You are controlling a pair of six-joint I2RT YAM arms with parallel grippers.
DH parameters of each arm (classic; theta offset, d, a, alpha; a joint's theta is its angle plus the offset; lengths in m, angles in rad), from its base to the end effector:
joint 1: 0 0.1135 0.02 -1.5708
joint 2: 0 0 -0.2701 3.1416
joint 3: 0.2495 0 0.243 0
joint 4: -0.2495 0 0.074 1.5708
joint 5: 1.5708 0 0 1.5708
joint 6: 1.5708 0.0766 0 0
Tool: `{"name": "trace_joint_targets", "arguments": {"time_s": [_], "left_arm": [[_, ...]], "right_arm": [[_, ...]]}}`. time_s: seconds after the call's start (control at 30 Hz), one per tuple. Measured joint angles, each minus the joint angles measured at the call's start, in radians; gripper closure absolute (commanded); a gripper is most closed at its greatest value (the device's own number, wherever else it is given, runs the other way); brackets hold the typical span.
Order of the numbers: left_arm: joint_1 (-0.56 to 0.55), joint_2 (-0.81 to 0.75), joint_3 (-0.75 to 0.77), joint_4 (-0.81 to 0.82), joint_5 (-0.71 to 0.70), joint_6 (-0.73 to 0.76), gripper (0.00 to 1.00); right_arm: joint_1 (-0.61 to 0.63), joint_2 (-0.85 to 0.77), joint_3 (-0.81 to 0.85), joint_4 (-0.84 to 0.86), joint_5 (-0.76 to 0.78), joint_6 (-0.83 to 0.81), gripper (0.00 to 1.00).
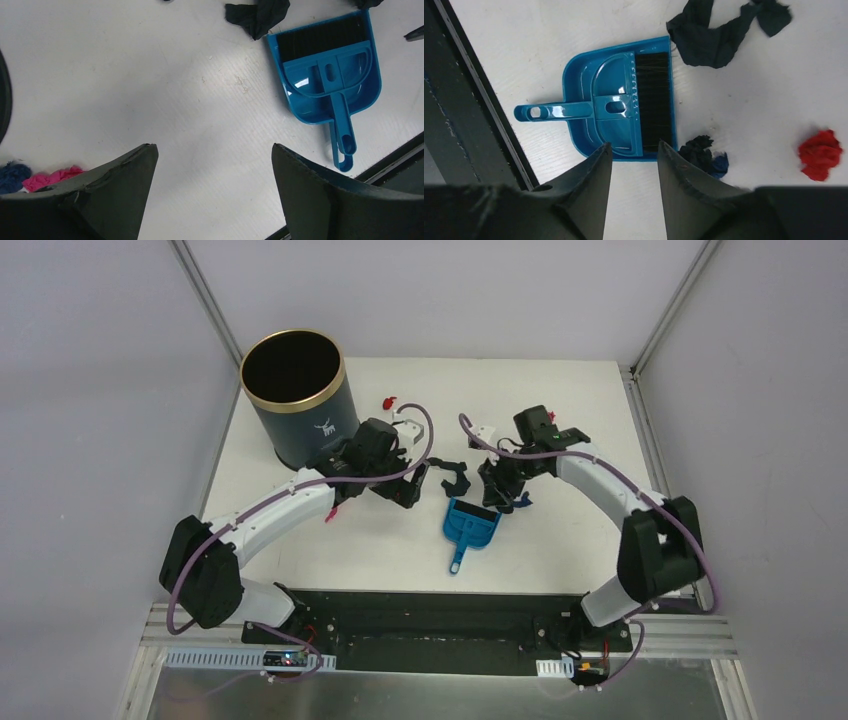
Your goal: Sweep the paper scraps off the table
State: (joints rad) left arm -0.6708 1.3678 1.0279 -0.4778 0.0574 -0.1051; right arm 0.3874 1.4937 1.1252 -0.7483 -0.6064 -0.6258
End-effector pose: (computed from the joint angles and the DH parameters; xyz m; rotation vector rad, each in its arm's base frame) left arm 0.2405 -0.1964 0.2463 0.7050 2.3268 -0.4283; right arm 0.2618 0.1540 0.2309 -1.3900 2.1274 0.7177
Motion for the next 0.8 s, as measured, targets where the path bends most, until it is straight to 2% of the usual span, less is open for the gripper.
{"name": "trace_joint_targets", "arguments": {"time_s": [0.13, 0.27, 0.8], "left_arm": [[0.018, 0.027, 0.006, -0.023, 0.005, -0.015, 0.1], [0.019, 0.027, 0.006, -0.027, 0.0, -0.021, 0.08], [0.077, 0.086, 0.031, -0.073, -0.016, -0.097, 0.1]], "right_arm": [[0.014, 0.124, 0.008, -0.006, 0.021, -0.002, 0.53], [0.014, 0.15, 0.003, 0.026, 0.05, 0.016, 0.51], [0.014, 0.344, 0.087, -0.004, 0.055, -0.009, 0.62]]}}
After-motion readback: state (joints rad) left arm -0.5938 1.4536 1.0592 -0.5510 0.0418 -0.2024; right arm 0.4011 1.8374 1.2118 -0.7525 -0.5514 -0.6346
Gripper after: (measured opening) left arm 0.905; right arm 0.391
